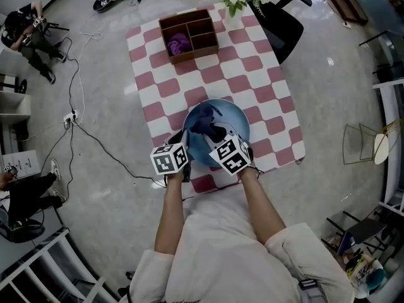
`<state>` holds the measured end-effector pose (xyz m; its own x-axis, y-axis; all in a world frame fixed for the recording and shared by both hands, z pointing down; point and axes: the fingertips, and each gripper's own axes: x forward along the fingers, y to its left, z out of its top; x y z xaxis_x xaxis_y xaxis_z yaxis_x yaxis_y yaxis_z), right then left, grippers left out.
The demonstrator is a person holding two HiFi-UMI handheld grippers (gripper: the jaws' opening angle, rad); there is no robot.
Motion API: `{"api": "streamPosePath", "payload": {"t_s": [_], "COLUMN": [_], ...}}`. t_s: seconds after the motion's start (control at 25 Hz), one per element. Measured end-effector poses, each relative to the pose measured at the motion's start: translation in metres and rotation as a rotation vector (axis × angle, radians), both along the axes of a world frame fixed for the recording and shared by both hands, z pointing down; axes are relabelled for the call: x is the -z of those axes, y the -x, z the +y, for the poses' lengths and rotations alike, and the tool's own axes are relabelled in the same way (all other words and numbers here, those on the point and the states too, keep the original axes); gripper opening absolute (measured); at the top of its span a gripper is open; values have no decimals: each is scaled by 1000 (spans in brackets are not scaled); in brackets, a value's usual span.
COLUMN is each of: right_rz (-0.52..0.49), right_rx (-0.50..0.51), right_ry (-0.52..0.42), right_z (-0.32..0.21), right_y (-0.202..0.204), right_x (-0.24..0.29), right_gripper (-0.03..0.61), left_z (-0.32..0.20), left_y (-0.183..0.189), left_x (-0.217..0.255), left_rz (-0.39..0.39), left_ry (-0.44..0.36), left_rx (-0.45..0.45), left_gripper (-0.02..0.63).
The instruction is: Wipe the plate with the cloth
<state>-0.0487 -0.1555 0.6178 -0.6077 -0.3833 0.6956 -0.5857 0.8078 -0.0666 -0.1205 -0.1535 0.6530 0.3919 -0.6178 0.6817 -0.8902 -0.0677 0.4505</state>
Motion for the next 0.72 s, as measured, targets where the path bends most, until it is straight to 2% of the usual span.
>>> {"api": "streamPosePath", "payload": {"t_s": [0.12, 0.32, 0.72], "right_rz": [8, 50, 51], "right_rx": [9, 2, -134], "right_ry": [-4, -36, -110], "right_z": [1, -4, -26], "right_y": [7, 16, -9], "right_x": [0, 1, 14], "right_gripper": [92, 92, 94], "left_z": [1, 8, 5], "left_y": [-8, -26, -34], "left_x": [16, 35, 52], "left_rz": [-9, -80, -83], "left_ry": [-43, -104, -171], "left_rx": [-36, -149, -212], "left_gripper": [23, 23, 27]}}
